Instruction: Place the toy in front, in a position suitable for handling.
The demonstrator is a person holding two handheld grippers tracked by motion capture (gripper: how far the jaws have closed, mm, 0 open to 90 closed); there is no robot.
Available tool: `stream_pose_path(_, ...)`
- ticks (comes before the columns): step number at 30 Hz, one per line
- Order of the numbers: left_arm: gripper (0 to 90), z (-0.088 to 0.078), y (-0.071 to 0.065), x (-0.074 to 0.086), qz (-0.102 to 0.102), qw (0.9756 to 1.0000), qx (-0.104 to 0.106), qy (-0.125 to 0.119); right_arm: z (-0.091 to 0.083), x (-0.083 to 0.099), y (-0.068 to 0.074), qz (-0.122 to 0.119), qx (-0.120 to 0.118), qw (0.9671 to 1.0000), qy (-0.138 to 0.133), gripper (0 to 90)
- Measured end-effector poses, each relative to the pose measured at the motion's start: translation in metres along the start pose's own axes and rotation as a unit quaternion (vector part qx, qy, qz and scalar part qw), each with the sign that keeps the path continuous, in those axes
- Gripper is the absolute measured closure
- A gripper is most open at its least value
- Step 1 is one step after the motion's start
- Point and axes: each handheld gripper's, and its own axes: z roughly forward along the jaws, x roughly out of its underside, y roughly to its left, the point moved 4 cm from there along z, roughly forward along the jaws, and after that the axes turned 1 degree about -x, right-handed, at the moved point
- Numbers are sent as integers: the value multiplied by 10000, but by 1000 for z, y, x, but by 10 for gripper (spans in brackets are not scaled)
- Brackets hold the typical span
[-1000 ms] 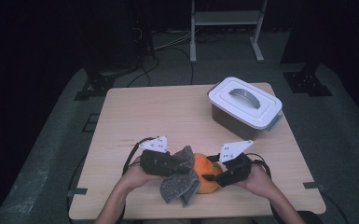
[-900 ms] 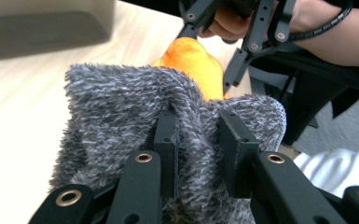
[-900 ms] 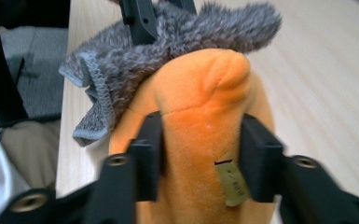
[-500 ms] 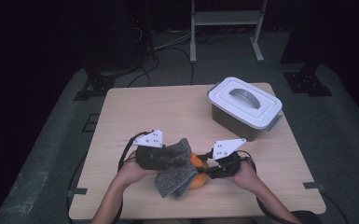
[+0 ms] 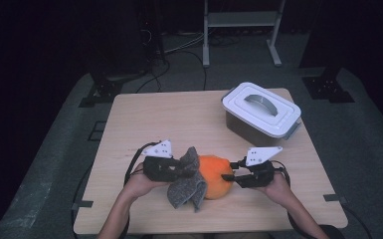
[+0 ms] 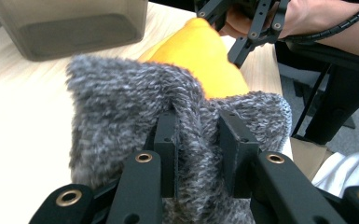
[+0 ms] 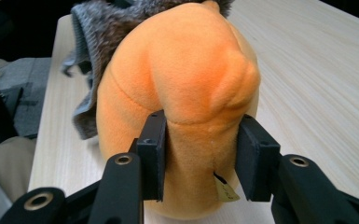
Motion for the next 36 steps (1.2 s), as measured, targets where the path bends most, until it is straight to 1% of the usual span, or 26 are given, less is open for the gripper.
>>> stream_pose_path(1,711,0,-2,-2,30,10000,2,-3,4,-3,2,-39,85,10000,-4,575)
stream_pose_path(3,711,1,-6,-5,64,10000,57,-50,5,-4,3,-42,113,9999,-8,575)
stream_pose_path(5,711,2,-11,-11,53,9992,277,-276,9,-7,4,-35,142,9999,-30,575)
stream_pose_path(6,711,4,-13,-12,68,9991,308,-297,14,-11,8,-105,146,9998,-33,576)
stream_pose_path(8,711,8,-16,-13,178,9993,266,-175,16,-13,10,-143,147,9998,-23,576)
stream_pose_path(9,711,7,-15,-13,175,9994,254,-175,18,-15,11,-208,161,9997,8,577)
stream_pose_path(11,715,4,-11,-9,104,9993,267,-234,18,-15,10,-218,145,9997,22,577)
stream_pose_path(12,715,2,-8,-7,100,9995,197,-206,16,-13,7,-180,115,9998,24,578)
stream_pose_path(13,715,0,-6,-5,95,9997,137,-163,16,-13,7,-180,115,9998,24,578)
stream_pose_path(15,714,-3,-1,0,77,9999,-71,-46,13,-11,3,-142,117,9998,19,577)
stream_pose_path(17,714,-5,3,5,18,9999,-146,25,10,-8,0,-65,94,9999,-5,577)
stream_pose_path(20,715,-5,5,9,-79,9999,-108,-18,9,-6,-1,-33,74,10000,-31,577)
stream_pose_path(22,714,-5,3,6,-24,9999,-104,-3,10,-8,2,-71,123,9999,-23,580)
stream_pose_path(23,714,-4,0,2,6,9999,-99,-59,11,-8,3,-91,150,9998,-11,580)
stream_pose_path(24,714,-4,0,2,6,9999,-99,-59,11,-8,3,-91,150,9998,-11,580)
stream_pose_path(26,714,-3,-4,-4,36,9999,-36,-163,13,-10,6,-109,162,9998,-35,583)
stream_pose_path(28,715,-2,-9,-8,80,9997,38,-208,18,-13,11,-197,172,9997,-32,583)
stream_pose_path(29,715,0,-12,-11,105,9995,114,-275,19,-15,13,-221,164,9996,-22,583)
stream_pose_path(31,714,3,-18,-14,194,9994,162,-254,23,-17,17,-299,98,9995,-31,583)
stream_pose_path(33,715,4,-19,-14,275,9994,133,-182,23,-17,19,-406,95,9991,14,583)
stream_pose_path(34,715,2,-17,-12,250,9994,146,-204,20,-16,17,-389,55,9992,49,582)
stream_pose_path(36,716,-1,-12,-8,229,9996,27,-132,17,-14,13,-337,44,9994,58,582)
